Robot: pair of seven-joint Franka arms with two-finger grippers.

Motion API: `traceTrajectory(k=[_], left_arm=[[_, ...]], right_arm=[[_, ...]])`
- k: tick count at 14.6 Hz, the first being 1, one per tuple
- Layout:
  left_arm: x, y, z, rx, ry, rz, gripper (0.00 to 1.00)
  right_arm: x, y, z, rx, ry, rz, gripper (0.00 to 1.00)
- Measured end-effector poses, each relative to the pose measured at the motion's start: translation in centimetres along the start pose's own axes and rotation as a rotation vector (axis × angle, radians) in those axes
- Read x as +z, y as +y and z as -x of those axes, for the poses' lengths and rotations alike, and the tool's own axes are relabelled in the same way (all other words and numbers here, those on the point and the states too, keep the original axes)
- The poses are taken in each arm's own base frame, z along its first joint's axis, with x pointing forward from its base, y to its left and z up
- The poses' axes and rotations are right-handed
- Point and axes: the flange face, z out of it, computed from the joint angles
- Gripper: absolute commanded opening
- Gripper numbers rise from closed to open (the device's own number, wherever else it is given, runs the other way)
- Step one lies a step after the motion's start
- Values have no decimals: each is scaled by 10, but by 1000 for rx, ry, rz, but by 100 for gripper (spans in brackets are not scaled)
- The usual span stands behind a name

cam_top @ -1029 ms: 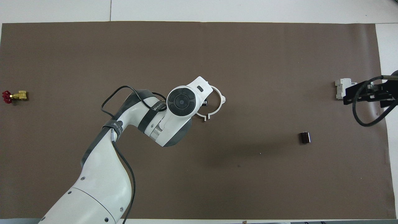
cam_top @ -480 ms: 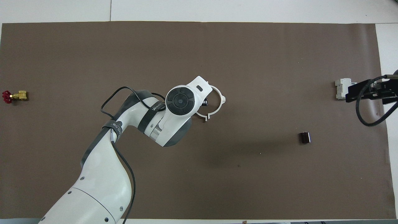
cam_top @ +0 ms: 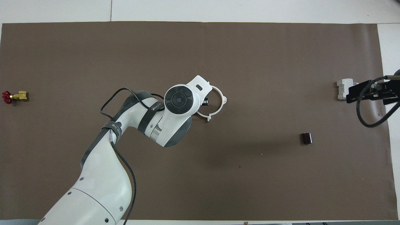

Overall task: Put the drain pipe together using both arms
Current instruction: 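Press the left gripper's clamp half onto the other half to join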

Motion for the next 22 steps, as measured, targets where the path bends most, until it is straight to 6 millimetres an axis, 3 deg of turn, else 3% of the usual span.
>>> traceTrajectory(k=[13,22], left_arm=[[0,-2,-2,-26,-5,11,0],[-1,-2,-3,-36,-1,21,6]], right_arm=[[-1,-1,0,-2,4,-1,100],[-1,-1,0,-2,4,-1,100]])
